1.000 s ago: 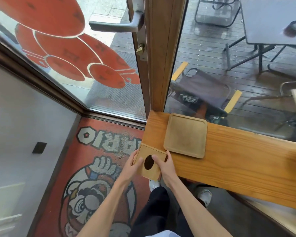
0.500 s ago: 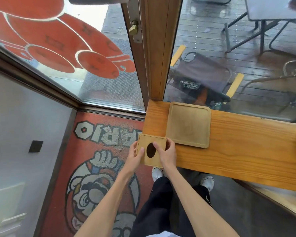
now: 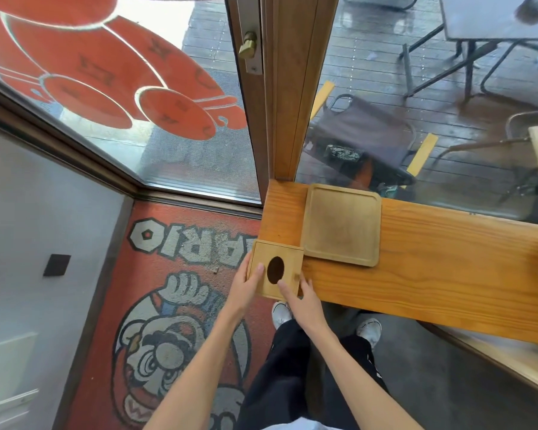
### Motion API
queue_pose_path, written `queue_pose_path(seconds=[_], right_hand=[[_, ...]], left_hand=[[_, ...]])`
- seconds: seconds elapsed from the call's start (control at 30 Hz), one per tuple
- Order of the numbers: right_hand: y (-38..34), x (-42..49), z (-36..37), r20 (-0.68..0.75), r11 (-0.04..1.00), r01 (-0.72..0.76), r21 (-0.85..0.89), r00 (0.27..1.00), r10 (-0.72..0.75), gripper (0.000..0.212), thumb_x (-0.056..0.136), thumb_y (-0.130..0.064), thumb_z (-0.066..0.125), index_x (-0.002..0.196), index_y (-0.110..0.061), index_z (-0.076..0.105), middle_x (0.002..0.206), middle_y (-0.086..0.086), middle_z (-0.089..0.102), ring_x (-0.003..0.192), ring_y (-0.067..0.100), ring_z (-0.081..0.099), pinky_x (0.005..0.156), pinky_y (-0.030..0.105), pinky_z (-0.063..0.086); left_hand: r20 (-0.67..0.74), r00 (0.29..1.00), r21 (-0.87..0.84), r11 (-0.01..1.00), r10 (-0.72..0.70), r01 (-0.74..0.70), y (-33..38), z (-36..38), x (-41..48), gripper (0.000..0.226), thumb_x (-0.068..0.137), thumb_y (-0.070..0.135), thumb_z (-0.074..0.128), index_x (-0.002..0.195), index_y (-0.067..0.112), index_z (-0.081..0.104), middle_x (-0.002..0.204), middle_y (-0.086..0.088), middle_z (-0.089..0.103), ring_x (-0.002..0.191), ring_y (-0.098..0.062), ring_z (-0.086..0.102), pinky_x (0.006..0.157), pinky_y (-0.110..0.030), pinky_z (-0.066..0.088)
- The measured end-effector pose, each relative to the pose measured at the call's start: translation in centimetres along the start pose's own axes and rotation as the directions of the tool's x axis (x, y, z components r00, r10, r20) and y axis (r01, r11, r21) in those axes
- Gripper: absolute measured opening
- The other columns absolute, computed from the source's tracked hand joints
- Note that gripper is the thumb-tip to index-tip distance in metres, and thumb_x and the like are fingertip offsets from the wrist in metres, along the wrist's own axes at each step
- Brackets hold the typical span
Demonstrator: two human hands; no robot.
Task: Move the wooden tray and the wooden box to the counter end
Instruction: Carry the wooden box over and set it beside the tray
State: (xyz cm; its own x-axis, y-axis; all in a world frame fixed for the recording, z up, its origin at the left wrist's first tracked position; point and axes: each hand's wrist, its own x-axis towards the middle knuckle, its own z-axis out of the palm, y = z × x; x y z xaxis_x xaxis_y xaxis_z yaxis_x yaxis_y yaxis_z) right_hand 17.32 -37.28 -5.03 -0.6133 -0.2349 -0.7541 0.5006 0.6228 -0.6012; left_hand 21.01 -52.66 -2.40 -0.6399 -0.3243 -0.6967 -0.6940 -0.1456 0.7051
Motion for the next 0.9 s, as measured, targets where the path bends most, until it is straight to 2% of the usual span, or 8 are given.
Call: queue_pose_path(seconds=[0.1, 0.17, 0.3, 0.47, 0.57, 0.63, 0.73, 0.9], right_hand=[[0.0, 0.3, 0.0, 0.005, 1.000, -0.007, -0.015, 1.000, 0.007, 0.106, 0.070, -0.089, 0.044, 0.156, -0.034, 0.018, 0.166, 0.002, 0.014, 0.154, 0.021, 0.002, 0.122, 0.052, 0.016], [0.2, 0.5, 0.0, -0.001, 1.000, -0.023, -0.021, 1.000, 0.023, 0.107, 0.068, -0.092, 0.042, 0.156, -0.037, 0.017, 0.166, 0.002, 0.015, 0.154, 0.022, 0.005, 0.122, 0.053, 0.017], [0.5, 0.6, -0.1, 0.006, 0.998, -0.041, -0.047, 0.999, 0.041, 0.108, 0.065, -0.095, 0.039, 0.155, -0.040, 0.015, 0.166, 0.002, 0.016, 0.154, 0.025, 0.008, 0.122, 0.054, 0.018], [0.0, 0.2, -0.3, 0.029, 0.998, -0.020, -0.056, 0.999, 0.022, 0.102, 0.072, -0.087, 0.045, 0.156, -0.040, 0.010, 0.167, 0.003, 0.011, 0.154, 0.023, 0.005, 0.122, 0.052, 0.017], [0.4, -0.2, -0.7, 0.072, 0.976, 0.038, -0.214, 0.997, -0.023, 0.106, 0.072, -0.082, 0.053, 0.155, -0.040, 0.001, 0.167, -0.001, 0.004, 0.154, 0.020, 0.003, 0.119, 0.054, 0.022], [1.1, -0.3, -1.0, 0.059, 0.916, 0.128, -0.381, 0.992, -0.114, 0.111, 0.072, -0.079, 0.058, 0.156, -0.035, 0.000, 0.167, -0.007, 0.005, 0.154, 0.015, -0.001, 0.117, 0.053, 0.028], [2.0, 0.0, -1.0, 0.001, 0.795, 0.180, -0.579, 0.975, -0.221, 0.103, 0.083, -0.057, 0.065, 0.157, -0.020, 0.005, 0.167, -0.002, 0.003, 0.153, 0.015, -0.006, 0.119, 0.044, 0.032], [1.3, 0.4, -0.2, -0.082, 0.671, 0.134, -0.730, 0.956, -0.280, 0.078, 0.090, -0.028, 0.067, 0.154, -0.014, 0.023, 0.164, 0.008, 0.022, 0.152, 0.024, 0.018, 0.108, 0.037, 0.044]], left_hand=[[-0.013, 1.000, -0.011, 1.000, 0.008, -0.008, 0.2, 0.0, 0.1, 0.071, 0.095, 0.053, 0.052, 0.155, 0.029, 0.023, 0.158, 0.003, 0.037, 0.140, -0.018, 0.041, 0.115, -0.045, 0.035], [-0.012, 1.000, -0.002, 1.000, 0.005, -0.005, 0.5, 0.3, 0.1, 0.072, 0.094, 0.053, 0.052, 0.155, 0.030, 0.023, 0.157, 0.003, 0.038, 0.139, -0.019, 0.042, 0.114, -0.046, 0.037], [-0.030, 0.999, 0.004, 1.000, 0.017, -0.017, 0.7, 0.4, 0.0, 0.069, 0.096, 0.047, 0.052, 0.155, 0.026, 0.023, 0.155, 0.002, 0.039, 0.137, -0.017, 0.043, 0.106, -0.034, 0.038], [-0.039, 0.999, -0.001, 1.000, 0.023, -0.023, 0.7, 0.5, 0.0, 0.067, 0.099, 0.042, 0.050, 0.156, 0.021, 0.021, 0.158, 0.001, 0.034, 0.136, -0.011, 0.037, 0.107, -0.031, 0.032], [-0.050, 0.999, -0.054, 0.999, 0.003, -0.005, 0.6, 0.4, -0.1, 0.061, 0.099, 0.042, 0.049, 0.154, 0.026, 0.026, 0.154, 0.001, 0.041, 0.133, -0.013, 0.043, 0.101, -0.031, 0.037], [-0.057, 0.998, -0.095, 0.995, -0.025, 0.020, 0.4, 0.2, 0.1, 0.057, 0.099, 0.045, 0.048, 0.152, 0.033, 0.029, 0.152, 0.002, 0.044, 0.135, -0.018, 0.044, 0.098, -0.033, 0.037], [-0.041, 0.998, -0.101, 0.994, -0.049, 0.045, 0.4, 0.1, 0.2, 0.059, 0.100, 0.042, 0.046, 0.154, 0.026, 0.027, 0.147, 0.006, 0.042, 0.129, -0.012, 0.041, 0.099, -0.031, 0.032], [-0.031, 0.999, -0.101, 0.994, -0.040, 0.037, 0.2, 0.3, 0.3, 0.062, 0.100, 0.042, 0.046, 0.155, 0.024, 0.024, 0.154, 0.001, 0.040, 0.125, -0.012, 0.043, 0.099, -0.030, 0.033]])
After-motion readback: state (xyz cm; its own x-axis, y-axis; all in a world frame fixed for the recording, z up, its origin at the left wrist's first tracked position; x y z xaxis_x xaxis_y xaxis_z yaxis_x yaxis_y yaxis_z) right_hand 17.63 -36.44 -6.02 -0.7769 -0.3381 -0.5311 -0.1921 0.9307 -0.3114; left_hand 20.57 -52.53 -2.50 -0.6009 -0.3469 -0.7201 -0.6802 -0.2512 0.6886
